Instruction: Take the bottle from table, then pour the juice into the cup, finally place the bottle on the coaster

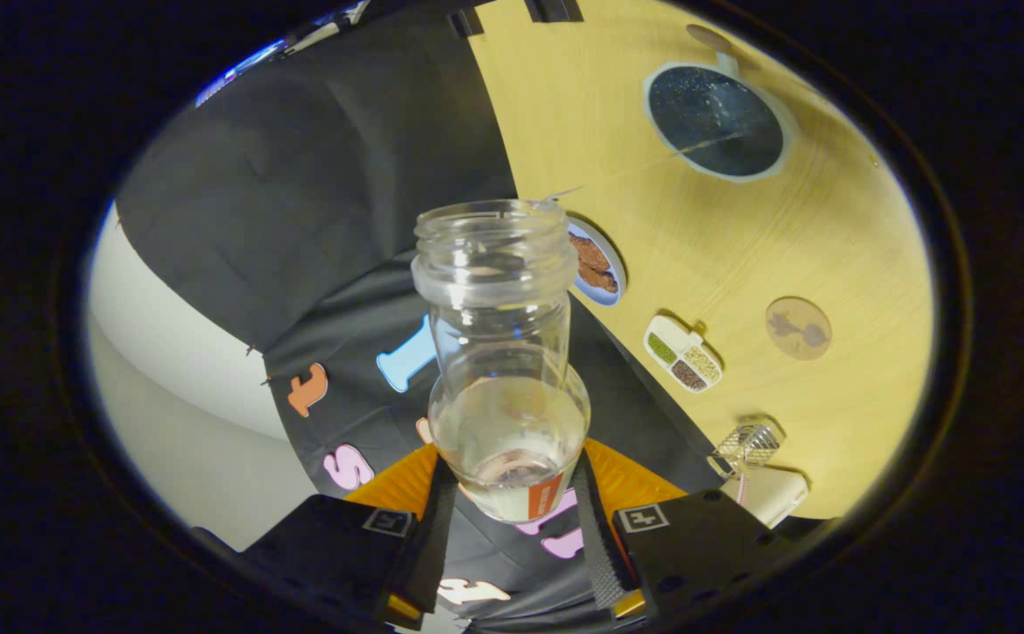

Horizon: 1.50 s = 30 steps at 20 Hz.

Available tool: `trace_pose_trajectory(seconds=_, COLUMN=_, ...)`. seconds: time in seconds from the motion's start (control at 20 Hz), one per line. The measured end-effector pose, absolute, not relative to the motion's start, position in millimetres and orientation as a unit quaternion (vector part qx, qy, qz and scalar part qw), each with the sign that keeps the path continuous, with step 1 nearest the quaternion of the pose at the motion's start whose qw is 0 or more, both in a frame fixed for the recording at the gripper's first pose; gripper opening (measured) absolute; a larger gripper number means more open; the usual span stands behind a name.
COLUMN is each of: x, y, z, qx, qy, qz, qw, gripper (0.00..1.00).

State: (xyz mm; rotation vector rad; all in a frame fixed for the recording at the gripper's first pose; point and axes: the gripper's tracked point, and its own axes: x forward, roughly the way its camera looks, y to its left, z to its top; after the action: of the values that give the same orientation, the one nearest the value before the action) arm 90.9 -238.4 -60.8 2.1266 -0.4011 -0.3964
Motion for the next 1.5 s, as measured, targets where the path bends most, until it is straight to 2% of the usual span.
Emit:
trace_pose_trajectory(seconds=0.45, x=93, y=-234, z=-66, qx=0.840, qy=-0.153, qz=-0.174, qw=0.491, gripper=0.70)
trace_pose_trajectory(seconds=0.7, x=97, y=-222, z=-77, qx=0.781, qy=-0.105, qz=-0.198, qw=0.582, gripper=0.70)
trace_pose_trajectory(seconds=0.95, x=115, y=-206, z=-72, qx=0.707, qy=-0.057, qz=-0.190, qw=0.679, gripper=0.70)
trace_pose_trajectory(seconds=1.2, x=134, y=-194, z=-74, qx=0.645, qy=-0.027, qz=-0.187, qw=0.740, gripper=0.70)
trace_pose_trajectory(seconds=1.5, x=137, y=-189, z=-103, qx=0.550, qy=0.016, qz=-0.219, qw=0.806, gripper=0.70)
